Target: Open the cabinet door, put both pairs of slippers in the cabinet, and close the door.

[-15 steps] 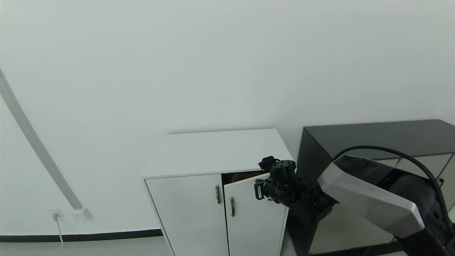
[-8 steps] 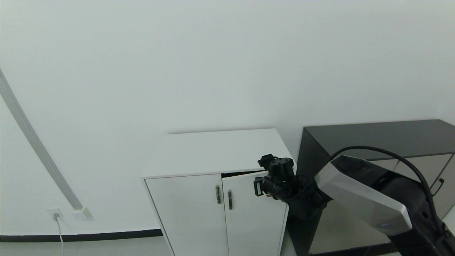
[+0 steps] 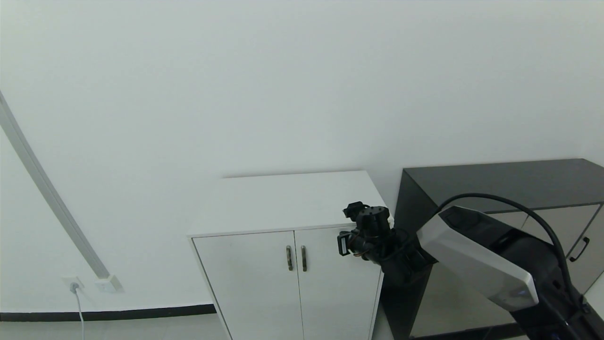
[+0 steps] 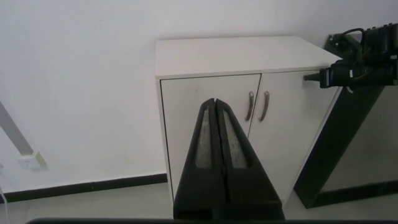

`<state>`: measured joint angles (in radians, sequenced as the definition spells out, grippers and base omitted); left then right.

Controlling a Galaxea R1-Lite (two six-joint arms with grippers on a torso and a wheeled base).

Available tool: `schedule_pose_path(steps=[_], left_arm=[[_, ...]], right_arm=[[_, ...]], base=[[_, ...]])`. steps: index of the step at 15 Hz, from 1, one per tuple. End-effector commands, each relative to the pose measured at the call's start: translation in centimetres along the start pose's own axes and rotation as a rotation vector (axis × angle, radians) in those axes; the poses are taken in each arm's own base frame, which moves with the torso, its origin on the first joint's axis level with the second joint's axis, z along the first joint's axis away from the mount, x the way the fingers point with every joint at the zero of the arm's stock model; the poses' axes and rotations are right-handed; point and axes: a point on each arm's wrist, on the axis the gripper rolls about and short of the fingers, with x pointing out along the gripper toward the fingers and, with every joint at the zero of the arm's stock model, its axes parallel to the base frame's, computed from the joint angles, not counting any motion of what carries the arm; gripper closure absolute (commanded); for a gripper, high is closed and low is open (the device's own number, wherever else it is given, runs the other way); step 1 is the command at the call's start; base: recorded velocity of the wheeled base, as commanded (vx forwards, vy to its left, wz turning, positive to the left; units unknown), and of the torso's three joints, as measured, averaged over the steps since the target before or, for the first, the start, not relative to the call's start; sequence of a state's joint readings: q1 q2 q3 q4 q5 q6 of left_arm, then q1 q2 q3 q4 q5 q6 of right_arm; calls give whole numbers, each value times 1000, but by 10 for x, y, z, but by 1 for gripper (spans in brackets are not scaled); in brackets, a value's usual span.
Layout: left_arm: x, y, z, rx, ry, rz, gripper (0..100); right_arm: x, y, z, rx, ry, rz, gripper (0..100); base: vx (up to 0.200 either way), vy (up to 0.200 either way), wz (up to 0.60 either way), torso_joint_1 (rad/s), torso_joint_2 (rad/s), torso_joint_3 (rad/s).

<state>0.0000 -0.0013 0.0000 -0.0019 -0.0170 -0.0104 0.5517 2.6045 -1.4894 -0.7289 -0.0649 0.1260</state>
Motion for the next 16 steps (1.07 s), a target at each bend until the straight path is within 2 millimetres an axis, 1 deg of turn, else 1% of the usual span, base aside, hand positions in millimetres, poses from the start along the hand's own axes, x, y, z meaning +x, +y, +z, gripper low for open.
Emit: schedule_pose_path(steps=[1, 5, 8, 12, 14, 16], left_arm=[[0, 0, 0, 0, 2, 0, 100], [0, 0, 0, -2, 2, 0, 100], [0, 0, 0, -3, 0, 0, 100], [0, 0, 0, -3, 0, 0, 100], [0, 0, 0, -3, 2, 0, 100], [0, 0, 0, -3, 0, -1, 100]], right_arm=[[2, 0, 2, 1, -7, -1, 100], [6, 0, 1, 1, -6, -1, 100], [1, 1, 2, 1, -3, 0, 100], [-31, 5, 17, -2, -8, 8, 100], [-59, 5, 29, -2, -9, 4, 100], [-92, 3, 36, -1, -21, 4, 100]], base=[[0, 0, 0, 0, 0, 0], [0, 0, 0, 0, 0, 0], [0, 0, 0, 0, 0, 0], [0, 0, 0, 0, 0, 0], [0, 0, 0, 0, 0, 0], [0, 0, 0, 0, 0, 0]])
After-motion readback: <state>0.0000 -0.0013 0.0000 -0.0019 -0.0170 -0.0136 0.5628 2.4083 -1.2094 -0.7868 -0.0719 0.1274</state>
